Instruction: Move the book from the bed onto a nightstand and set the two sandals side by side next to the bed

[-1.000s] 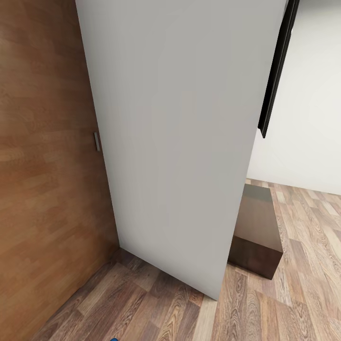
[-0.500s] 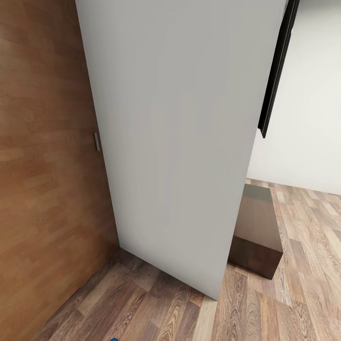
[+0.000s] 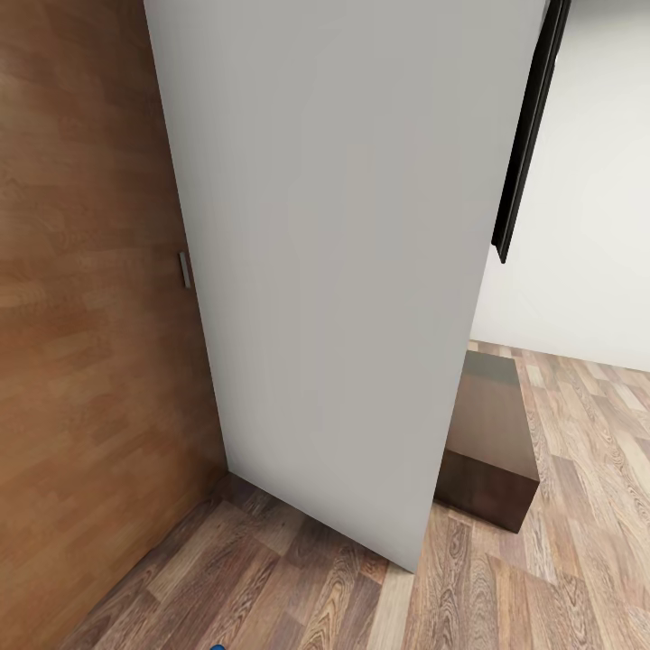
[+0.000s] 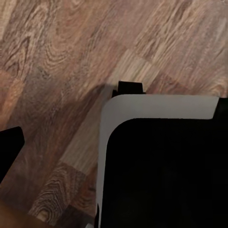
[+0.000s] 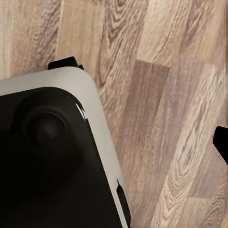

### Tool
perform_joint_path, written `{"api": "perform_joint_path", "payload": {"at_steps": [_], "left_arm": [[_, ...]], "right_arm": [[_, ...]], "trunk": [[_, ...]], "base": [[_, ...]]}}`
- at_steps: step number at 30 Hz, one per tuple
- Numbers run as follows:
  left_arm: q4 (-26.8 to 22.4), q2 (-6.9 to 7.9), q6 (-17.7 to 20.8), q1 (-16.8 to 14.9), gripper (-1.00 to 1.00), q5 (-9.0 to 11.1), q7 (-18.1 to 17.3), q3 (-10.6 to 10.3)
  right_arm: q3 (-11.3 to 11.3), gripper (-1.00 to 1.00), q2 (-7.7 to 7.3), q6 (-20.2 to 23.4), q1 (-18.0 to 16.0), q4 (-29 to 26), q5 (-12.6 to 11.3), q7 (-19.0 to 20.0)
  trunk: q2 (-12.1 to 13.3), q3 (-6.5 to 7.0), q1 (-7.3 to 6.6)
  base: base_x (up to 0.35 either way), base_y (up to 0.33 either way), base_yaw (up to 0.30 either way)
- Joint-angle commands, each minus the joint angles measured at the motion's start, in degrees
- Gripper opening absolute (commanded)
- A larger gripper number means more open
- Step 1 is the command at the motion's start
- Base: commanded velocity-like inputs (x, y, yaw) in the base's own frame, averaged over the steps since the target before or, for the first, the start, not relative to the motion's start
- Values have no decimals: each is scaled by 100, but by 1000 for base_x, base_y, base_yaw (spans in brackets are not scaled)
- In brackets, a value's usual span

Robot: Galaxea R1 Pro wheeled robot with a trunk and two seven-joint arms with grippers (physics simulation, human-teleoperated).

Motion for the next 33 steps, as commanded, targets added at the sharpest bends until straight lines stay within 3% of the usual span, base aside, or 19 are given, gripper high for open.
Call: {"api": "perform_joint_path", "payload": {"at_steps": [1, 5, 16, 33], "left_arm": [[-46, 2, 59, -3, 100, 72, 32, -1], [-156, 7, 114, -29, 100, 130, 169, 8], [-249, 26, 157, -310, 100, 172, 356, 29], [-256, 28, 178, -998, 100, 176, 377, 55]], "right_arm": [[-16, 100, -14, -11, 0, -22, -64, 1], [-15, 100, -52, -6, 0, -119, -265, 31], [-18, 100, -204, 32, 2, -796, -1102, 85], [-6, 100, -226, 45, 2, -1710, -1267, 129]], "trunk": [[-3, -5, 0], [-3, -5, 0], [-3, -5, 0], [-3, -5, 0]], "base": [[0, 0, 0], [0, 0, 0], [0, 0, 0], [0, 0, 0]]}}
